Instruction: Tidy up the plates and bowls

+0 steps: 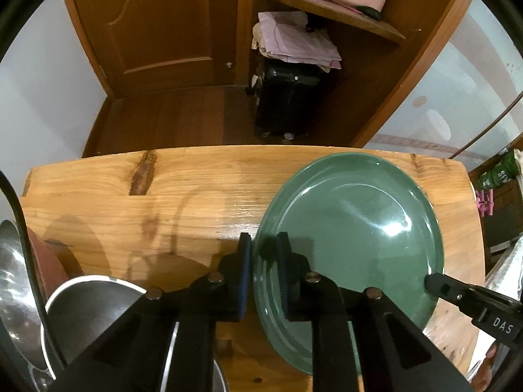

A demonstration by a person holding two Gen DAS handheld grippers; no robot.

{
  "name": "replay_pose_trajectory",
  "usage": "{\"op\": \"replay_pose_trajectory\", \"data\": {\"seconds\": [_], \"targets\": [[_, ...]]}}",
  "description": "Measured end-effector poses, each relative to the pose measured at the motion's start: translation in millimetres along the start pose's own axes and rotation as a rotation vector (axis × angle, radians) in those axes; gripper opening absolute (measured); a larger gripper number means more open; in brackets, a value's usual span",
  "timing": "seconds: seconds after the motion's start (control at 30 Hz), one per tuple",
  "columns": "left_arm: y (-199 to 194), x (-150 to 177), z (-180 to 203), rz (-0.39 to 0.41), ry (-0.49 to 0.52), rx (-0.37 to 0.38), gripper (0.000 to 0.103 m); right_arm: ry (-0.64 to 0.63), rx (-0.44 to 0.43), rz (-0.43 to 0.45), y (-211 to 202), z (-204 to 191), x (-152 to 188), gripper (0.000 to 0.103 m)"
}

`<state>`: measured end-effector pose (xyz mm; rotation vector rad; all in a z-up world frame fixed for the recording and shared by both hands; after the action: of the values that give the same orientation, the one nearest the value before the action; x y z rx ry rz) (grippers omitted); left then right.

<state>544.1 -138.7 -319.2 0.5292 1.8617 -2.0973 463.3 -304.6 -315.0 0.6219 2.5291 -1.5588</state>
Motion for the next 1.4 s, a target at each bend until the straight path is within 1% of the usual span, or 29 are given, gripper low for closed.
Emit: {"op": "replay_pose_trajectory", "data": {"seconds": [0.1, 0.3, 0.47, 0.6, 0.77, 0.9, 0.97, 1.0, 1.17, 1.3, 1.4], "targets": [[-5, -1, 1, 0.013, 0.023, -0.016, 0.006, -0.007, 0.002, 0.010, -3, -2, 0, 0.006], [-20, -3, 5, 0.032, 0.021, 0.002, 0.006, -0.019, 0.002, 0.027, -15, -5, -3, 0.006], [-38, -3, 12, 0.046, 0.024, 0.019, 0.006, -0.005, -0.003, 0.040, -28, -2, -3, 0.006], [-61, 4, 19, 0.045, 0.031, 0.035, 0.006, 0.005, -0.016, 0.046, -47, 0, 7, 0.006], [-101, 23, 30, 0.054, 0.052, 0.066, 0.006, 0.004, -0.023, 0.059, -84, -1, 31, 0.006], [-138, 54, 40, 0.051, 0.078, 0.093, 0.006, -0.009, -0.008, 0.072, -124, -1, 67, 0.006], [-160, 76, 44, 0.050, 0.096, 0.102, 0.006, -0.018, 0.004, 0.075, -144, -1, 87, 0.006], [-171, 87, 46, 0.052, 0.108, 0.107, 0.006, -0.018, 0.004, 0.063, -153, -1, 98, 0.006], [-219, 155, 56, 0.042, 0.133, 0.126, 0.006, -0.045, 0.026, 0.084, -199, 1, 159, 0.006], [-248, 213, 60, 0.035, 0.142, 0.148, 0.006, -0.057, 0.041, 0.095, -219, 8, 205, 0.006], [-262, 255, 59, 0.033, 0.145, 0.154, 0.006, -0.060, 0.042, 0.101, -227, 14, 241, 0.006]]}}
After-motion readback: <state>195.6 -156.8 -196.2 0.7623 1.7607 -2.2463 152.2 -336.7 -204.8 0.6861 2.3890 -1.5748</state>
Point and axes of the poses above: each gripper's, at about its wrist camera, not at the fingertips, and y roughly the way its jaws point, z to its right, x to its underside, the point moved 10 cm from there along y, roughly the way its jaws point, and after that the axes turned 5 degrees about z, right-handed, at the moved point
